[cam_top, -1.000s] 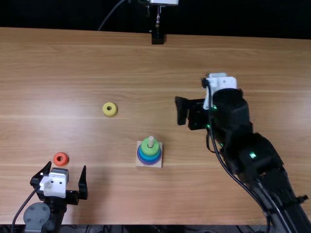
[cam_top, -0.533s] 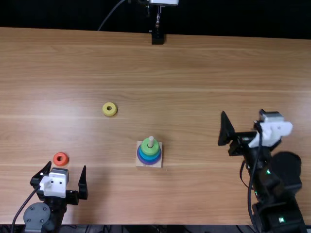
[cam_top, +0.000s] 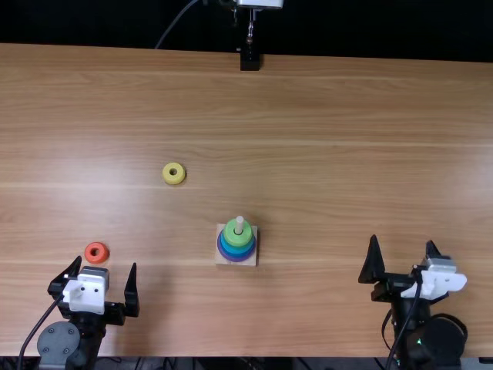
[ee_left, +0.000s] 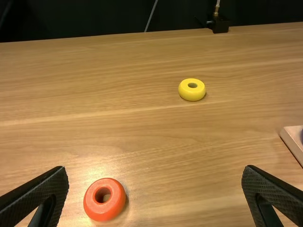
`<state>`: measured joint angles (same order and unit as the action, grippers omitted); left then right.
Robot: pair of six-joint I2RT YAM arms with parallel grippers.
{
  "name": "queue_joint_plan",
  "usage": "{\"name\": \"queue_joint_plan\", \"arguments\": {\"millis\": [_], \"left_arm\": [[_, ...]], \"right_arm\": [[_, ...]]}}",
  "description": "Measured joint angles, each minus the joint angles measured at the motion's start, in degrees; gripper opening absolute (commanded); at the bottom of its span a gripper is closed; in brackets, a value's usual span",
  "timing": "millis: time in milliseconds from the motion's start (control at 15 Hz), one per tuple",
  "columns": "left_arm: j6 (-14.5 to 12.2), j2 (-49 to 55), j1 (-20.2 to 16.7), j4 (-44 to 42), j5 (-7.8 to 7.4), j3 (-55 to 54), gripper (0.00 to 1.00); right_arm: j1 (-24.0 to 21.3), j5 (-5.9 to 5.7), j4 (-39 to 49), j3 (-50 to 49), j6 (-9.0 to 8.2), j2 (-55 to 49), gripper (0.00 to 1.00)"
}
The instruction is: Build the Hanoi tower: stack the rings onto the peg from bottom to top in this color order: purple, dark blue, light blue, dark green, light green, yellow, orange.
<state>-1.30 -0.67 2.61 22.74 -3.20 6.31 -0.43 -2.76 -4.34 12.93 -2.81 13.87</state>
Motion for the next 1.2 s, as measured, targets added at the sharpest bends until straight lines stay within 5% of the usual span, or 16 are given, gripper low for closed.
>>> {"name": "queue_joint_plan", "arguments": {"millis": [400, 1200], "left_arm": [[0.0, 0.0, 0.0, 0.0, 0.00, 0.0, 1.00], [0.0, 0.0, 0.0, 0.0, -0.02, 0.0, 1.00]], "right_arm": [[-0.5, 0.02, -0.6, -10.6, 0.17, -9.7, 1.00], [-1.1, 0.81, -9.3, -8.7, 0.22, -12.8, 1.00]]}}
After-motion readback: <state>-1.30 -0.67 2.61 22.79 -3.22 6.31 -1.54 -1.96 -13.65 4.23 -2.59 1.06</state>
